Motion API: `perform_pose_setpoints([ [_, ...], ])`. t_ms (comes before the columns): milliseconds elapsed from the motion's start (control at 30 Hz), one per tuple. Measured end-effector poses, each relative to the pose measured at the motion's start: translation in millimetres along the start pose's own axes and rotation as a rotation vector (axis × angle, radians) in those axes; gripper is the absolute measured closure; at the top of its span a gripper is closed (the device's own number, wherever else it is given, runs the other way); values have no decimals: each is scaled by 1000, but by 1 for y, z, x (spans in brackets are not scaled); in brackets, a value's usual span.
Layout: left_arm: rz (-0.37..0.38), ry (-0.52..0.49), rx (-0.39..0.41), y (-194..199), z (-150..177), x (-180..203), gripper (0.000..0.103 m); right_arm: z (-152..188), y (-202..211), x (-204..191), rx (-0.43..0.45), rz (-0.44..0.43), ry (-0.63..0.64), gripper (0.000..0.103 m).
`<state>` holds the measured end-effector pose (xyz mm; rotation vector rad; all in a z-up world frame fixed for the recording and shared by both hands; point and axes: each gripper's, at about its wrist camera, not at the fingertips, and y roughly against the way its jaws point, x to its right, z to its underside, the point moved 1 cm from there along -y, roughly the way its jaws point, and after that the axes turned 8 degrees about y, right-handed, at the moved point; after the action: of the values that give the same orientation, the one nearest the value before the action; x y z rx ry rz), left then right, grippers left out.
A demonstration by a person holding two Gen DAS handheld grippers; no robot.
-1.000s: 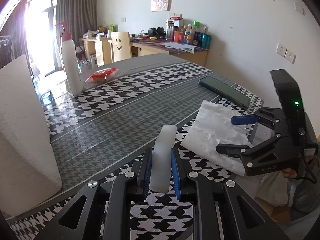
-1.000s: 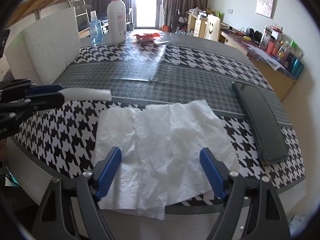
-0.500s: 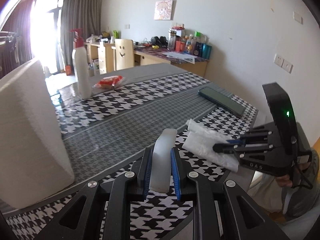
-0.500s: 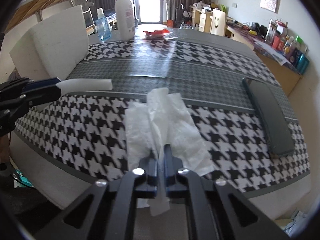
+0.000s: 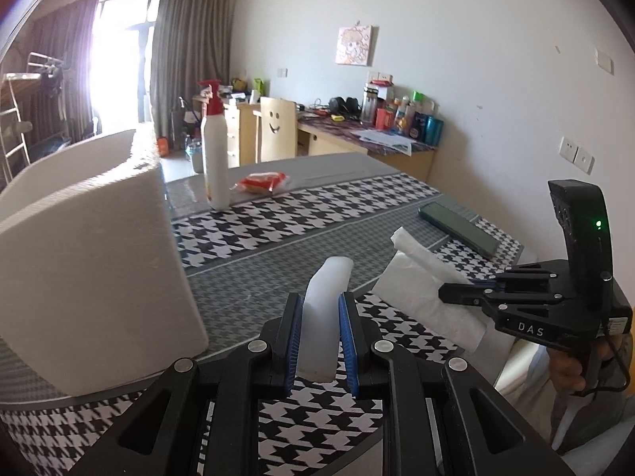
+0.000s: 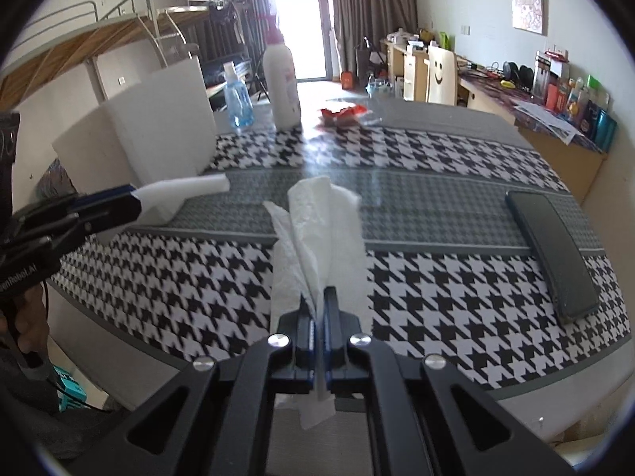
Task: Organize soft objects
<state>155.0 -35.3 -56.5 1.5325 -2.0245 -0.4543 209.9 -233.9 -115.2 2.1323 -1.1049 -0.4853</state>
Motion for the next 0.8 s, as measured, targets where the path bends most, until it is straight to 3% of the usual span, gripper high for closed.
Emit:
perform_pose_setpoints([
  [600, -23, -8, 67, 24, -9, 2, 83, -21, 25, -18, 98, 6, 0, 98],
  [800, -28, -5, 86, 27, -13, 2, 83, -27, 32, -21, 121, 44, -9, 98],
])
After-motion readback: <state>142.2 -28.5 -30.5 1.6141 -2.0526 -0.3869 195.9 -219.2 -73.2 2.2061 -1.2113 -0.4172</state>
